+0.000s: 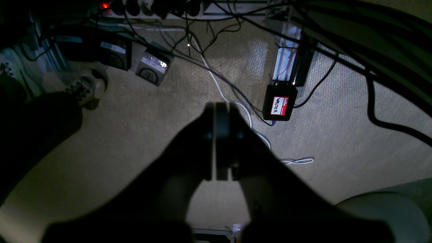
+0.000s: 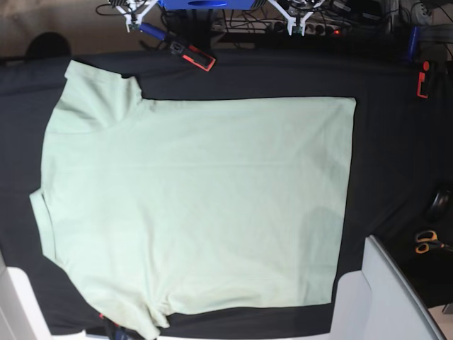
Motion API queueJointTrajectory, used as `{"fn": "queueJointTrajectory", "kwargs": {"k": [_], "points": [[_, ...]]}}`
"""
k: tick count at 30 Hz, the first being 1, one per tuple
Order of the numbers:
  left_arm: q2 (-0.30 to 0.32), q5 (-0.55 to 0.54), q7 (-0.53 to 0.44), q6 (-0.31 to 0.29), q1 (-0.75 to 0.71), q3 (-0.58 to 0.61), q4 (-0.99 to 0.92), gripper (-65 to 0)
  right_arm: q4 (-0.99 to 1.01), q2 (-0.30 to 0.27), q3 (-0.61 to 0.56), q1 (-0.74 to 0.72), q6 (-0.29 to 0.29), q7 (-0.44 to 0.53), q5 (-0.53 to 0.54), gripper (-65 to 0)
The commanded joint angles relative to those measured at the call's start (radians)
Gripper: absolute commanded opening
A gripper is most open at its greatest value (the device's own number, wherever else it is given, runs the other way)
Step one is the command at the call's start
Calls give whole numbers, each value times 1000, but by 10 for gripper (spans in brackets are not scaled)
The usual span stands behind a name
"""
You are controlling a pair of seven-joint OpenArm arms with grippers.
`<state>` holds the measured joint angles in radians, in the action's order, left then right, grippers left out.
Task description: Fold the T-shirt properly
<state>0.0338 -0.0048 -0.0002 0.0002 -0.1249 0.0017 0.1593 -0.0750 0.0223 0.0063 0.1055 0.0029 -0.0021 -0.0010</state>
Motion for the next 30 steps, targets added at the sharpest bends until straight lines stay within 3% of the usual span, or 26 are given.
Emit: {"fn": "queueJointTrajectory", "kwargs": {"k": [1,5,6,7,8,12,14,15,17,30], "points": [[2,-1,1,5,-6,-1,1,-558,-1,3,2,4,6,0,-1,-469],[2,-1,1,5,-5,-1,1,-343,-1,3,-1,4,6,1,-1,-154],[2,-1,1,5,-6,-1,1,-314,-1,5,-2,4,6,1,-1,-122],[2,-1,-4,5,-6,-1,1,-317,-1,5,-2,6,6,1,-1,-141],[2,-1,-4,5,-6,-1,1,-349,-1,5,-1,6,6,1,-1,-203],[2,-1,-4,5,-6,-1,1,-650,-1,1,2,10,6,1,-1,-646],[2,-1,-4,5,-8,-1,1,-650,-1,0,2,10,6,1,-1,-638],[2,-1,-4,5,-8,-1,1,-650,-1,-2,2,10,6,3,-1,-589],[2,-1,-4,5,-8,-1,1,-650,-1,-2,2,10,6,3,-1,-559],[1,-1,-4,5,-9,-1,1,-650,5,8,2,12,6,3,-1,-560]]}}
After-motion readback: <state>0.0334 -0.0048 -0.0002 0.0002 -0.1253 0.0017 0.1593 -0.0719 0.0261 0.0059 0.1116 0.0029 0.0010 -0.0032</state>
